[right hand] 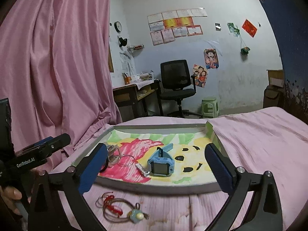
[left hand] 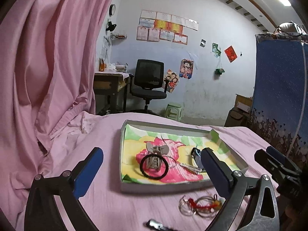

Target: Organize jewelry

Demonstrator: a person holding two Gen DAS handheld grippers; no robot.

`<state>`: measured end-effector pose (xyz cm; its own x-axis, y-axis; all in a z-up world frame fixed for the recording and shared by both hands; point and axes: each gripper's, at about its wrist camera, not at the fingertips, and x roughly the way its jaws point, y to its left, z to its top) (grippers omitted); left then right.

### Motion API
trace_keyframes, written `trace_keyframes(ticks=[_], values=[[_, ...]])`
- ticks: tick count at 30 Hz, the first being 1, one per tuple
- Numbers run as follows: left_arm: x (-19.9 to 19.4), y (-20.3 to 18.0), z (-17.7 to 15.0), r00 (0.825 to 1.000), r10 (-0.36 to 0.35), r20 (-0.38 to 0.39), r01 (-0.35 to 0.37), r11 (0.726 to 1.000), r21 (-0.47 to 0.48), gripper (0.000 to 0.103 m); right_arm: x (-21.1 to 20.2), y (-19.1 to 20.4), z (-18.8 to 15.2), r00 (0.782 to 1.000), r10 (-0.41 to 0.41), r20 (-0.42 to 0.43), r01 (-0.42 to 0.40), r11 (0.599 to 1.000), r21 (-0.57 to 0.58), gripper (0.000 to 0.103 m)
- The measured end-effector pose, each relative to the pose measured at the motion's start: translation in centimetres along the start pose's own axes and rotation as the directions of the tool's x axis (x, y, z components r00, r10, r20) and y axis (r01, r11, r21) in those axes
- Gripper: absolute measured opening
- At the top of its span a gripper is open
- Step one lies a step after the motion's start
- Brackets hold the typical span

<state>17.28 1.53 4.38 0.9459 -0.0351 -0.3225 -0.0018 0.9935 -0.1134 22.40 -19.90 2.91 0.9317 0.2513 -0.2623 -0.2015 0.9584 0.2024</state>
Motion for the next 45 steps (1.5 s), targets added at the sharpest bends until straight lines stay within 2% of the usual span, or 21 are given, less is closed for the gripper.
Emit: trace_keyframes(ticks=[11,17,22,28,31,34,38,41,45], values=[[-3.7,0.6,-2.2,1.0,0.005,-0.029,-0.005,1.0,0.008,0.102,-3.9,0.5,-0.9,1.0,0.008,0.013,-0.008,0.999,-0.039,0.101],[-4.0,1.3,-3.3,0.996,-0.001,-0.085,0.0,1.0,-0.011,0.103,-4.8,0.4,-1.7,1.0,0.011,-0.015,-0.012,0.999,-0.046,0.101],[-3.3,1.4,-4.4,0.987,-0.013,-0.162,0.01,1.0,-0.021,0.103,-4.7,0.4,-2.5,0.997,0.013,-0.072,-0.018,0.998,-0.061,0.101],[-2.1,1.7,-5.5,0.964,-0.031,-0.265,0.022,0.999,-0.037,0.102,-3.9,0.2,-3.8,0.988,0.013,-0.157,-0.023,0.998,-0.066,0.101],[-1.3,1.9,-6.0,0.943,-0.07,-0.324,0.053,0.997,-0.061,0.102,-3.2,0.2,-4.3,0.98,0.009,-0.2,-0.023,0.997,-0.07,0.101],[-0.8,2.0,-6.2,0.933,-0.11,-0.344,0.088,0.993,-0.08,0.101,-2.5,0.2,-4.7,0.969,0.01,-0.246,-0.027,0.997,-0.068,0.101],[0.3,1.8,-6.5,0.911,-0.146,-0.386,0.122,0.989,-0.085,0.086,-1.8,0.1,-5.2,0.958,0.023,-0.287,-0.041,0.997,-0.058,0.101],[0.9,1.6,-6.9,0.897,-0.163,-0.411,0.137,0.986,-0.092,0.08,-0.9,0.0,-5.3,0.946,0.028,-0.323,-0.046,0.998,-0.046,0.1],[1.5,1.1,-6.9,0.883,-0.179,-0.434,0.156,0.984,-0.088,0.071,0.0,-0.1,-5.6,0.931,0.045,-0.362,-0.061,0.998,-0.033,0.084]])
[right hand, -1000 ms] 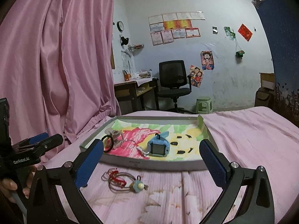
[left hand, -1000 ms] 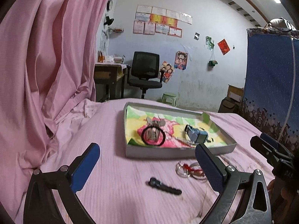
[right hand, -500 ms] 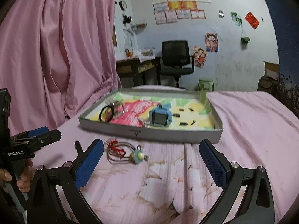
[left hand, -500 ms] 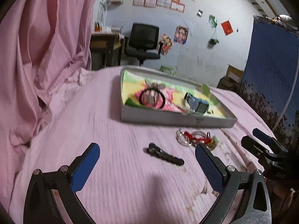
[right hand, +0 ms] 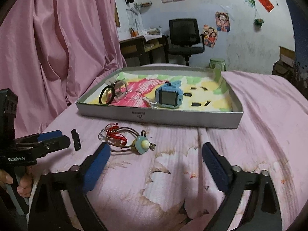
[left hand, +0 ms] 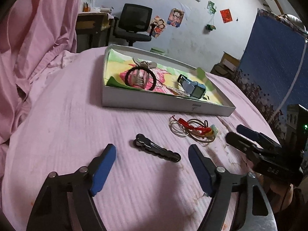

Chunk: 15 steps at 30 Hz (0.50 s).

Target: Organize jewelry

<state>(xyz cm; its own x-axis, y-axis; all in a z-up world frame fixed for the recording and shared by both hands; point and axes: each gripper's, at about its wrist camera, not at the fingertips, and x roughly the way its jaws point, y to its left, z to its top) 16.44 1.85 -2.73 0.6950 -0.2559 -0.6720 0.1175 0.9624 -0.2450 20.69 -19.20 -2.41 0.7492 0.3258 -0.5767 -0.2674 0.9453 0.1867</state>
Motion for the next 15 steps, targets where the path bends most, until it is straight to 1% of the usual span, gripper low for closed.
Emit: trace_keyframes(ticks=[1,2,4,5,7,8,9,10,11,15], values=[[0.2,-0.1,0.0,1.0,-0.003,-0.008,0.004,1.0,0.005,0.069,0.3,0.1,0.0,1.0,0.004,-0.011,-0.004,1.0,-0.001,0.08],[0.4,-0.3,0.1,1.0,-0.006,-0.016,0.006,1.0,0.01,0.067,0.6,0.1,0.0,1.0,0.009,-0.026,-0.009,1.0,-0.002,0.078],[0.8,-0.5,0.2,0.999,-0.016,-0.031,0.017,1.0,0.016,0.066,1.2,0.2,0.0,0.999,0.018,-0.045,-0.018,1.0,-0.004,0.07],[1.0,-0.5,0.3,0.999,-0.029,-0.037,0.03,0.999,0.013,0.065,1.4,0.3,0.1,0.998,0.023,-0.056,-0.023,1.0,-0.005,0.069],[1.3,-0.4,0.5,0.998,-0.04,-0.045,0.04,0.999,-0.001,0.059,2.0,0.3,0.2,0.997,0.03,-0.07,-0.031,1.0,-0.001,0.066],[1.4,-0.4,0.5,0.998,-0.043,-0.048,0.043,0.999,-0.008,0.054,2.4,0.2,0.3,0.996,0.04,-0.08,-0.039,0.999,0.004,0.064],[1.5,-0.3,0.5,0.998,-0.046,-0.051,0.045,0.999,-0.014,0.05,2.9,0.1,0.4,0.994,0.051,-0.093,-0.05,0.999,0.012,0.06],[1.6,-0.2,0.5,0.997,-0.049,-0.054,0.048,0.999,-0.021,0.049,3.3,0.0,0.5,0.993,0.061,-0.104,-0.059,0.998,0.019,0.056],[1.7,-0.1,0.5,0.997,-0.05,-0.055,0.049,0.999,-0.023,0.047,3.7,-0.1,0.6,0.991,0.071,-0.113,-0.069,0.997,0.025,0.055],[1.9,-0.3,0.4,0.997,-0.049,-0.062,0.048,0.999,-0.019,0.045,4.6,0.0,0.7,0.987,0.096,-0.129,-0.092,0.995,0.032,0.043]])
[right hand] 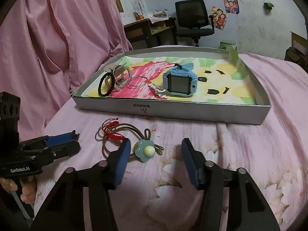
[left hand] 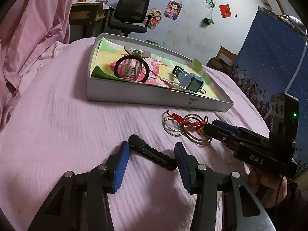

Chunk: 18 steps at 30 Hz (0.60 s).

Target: Organize jewelry

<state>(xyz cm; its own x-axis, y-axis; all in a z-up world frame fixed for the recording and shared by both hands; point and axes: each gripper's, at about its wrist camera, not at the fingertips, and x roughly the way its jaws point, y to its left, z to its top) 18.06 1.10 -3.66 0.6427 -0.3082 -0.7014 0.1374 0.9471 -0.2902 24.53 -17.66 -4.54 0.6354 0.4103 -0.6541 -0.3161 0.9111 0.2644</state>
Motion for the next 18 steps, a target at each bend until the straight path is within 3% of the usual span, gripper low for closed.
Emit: trace_keyframes(ticks=[5,9,18], values=[[0.4,-0.1,0.2,1.0,0.005,-0.019,-0.005,1.0,0.002,0.043,0.5,0.6,-0.3,1.0,0.016,-0.016,-0.016,1.0,-0.016,0.033],[0.7,0.1,0.3,0.999,0.014,-0.03,-0.014,1.0,-0.006,0.033,0.4,1.0,-0.5,1.0,0.021,-0.014,-0.021,0.999,-0.029,0.026],[0.7,0.4,0.0,0.999,0.013,-0.032,-0.013,1.0,-0.017,0.01,-0.6,0.8,-1.2,0.999,0.038,0.008,-0.038,0.999,-0.007,0.024]])
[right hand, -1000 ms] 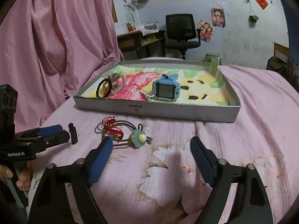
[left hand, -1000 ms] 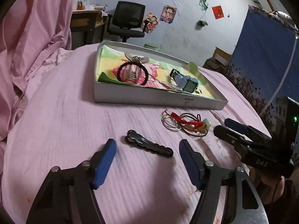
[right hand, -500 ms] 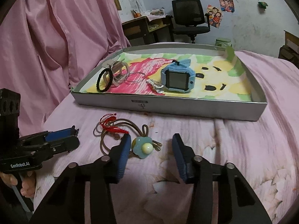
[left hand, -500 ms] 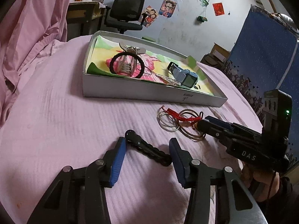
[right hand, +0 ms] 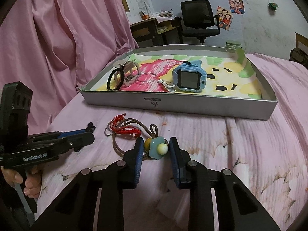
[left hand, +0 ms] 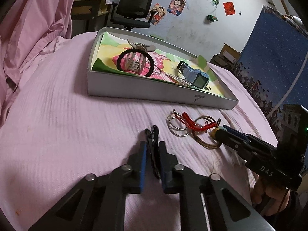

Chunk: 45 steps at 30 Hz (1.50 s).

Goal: Organize jewelry
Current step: 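Lift the black clip with left tool while right tool lifts the red-cord keychain toward the tray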

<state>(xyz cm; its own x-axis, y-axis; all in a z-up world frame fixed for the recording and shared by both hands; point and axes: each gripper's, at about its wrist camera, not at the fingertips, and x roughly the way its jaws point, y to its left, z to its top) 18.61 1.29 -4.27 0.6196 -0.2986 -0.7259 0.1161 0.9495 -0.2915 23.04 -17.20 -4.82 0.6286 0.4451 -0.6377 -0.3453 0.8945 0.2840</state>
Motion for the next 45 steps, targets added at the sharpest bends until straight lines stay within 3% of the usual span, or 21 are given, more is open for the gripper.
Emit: trace_keyframes(ticks=[16,25,35,45], values=[[-2.1,-1.7,-2.1,0.997,0.021,0.074,-0.026,0.997,0.069,0.007,-2.8,-1.5,-1.9,0.996,-0.013,0.093,0.003,0.994,0.106,0.023],[-2.7,-1.4,-2.8,0.994,0.006,0.107,-0.012,0.998,0.059,0.007,-5.0,-0.5,-2.8,0.985,-0.033,0.17,0.02,0.997,0.077,0.023],[-4.4,-1.9,-3.0,0.984,0.018,0.177,-0.032,0.997,0.077,0.007,-6.7,0.4,-2.8,0.969,0.003,0.247,-0.009,1.0,0.026,0.022],[-4.9,-2.3,-3.1,0.982,0.016,0.189,-0.031,0.996,0.081,0.007,-8.5,1.7,-2.6,0.953,0.038,0.301,-0.033,0.999,-0.022,0.022]])
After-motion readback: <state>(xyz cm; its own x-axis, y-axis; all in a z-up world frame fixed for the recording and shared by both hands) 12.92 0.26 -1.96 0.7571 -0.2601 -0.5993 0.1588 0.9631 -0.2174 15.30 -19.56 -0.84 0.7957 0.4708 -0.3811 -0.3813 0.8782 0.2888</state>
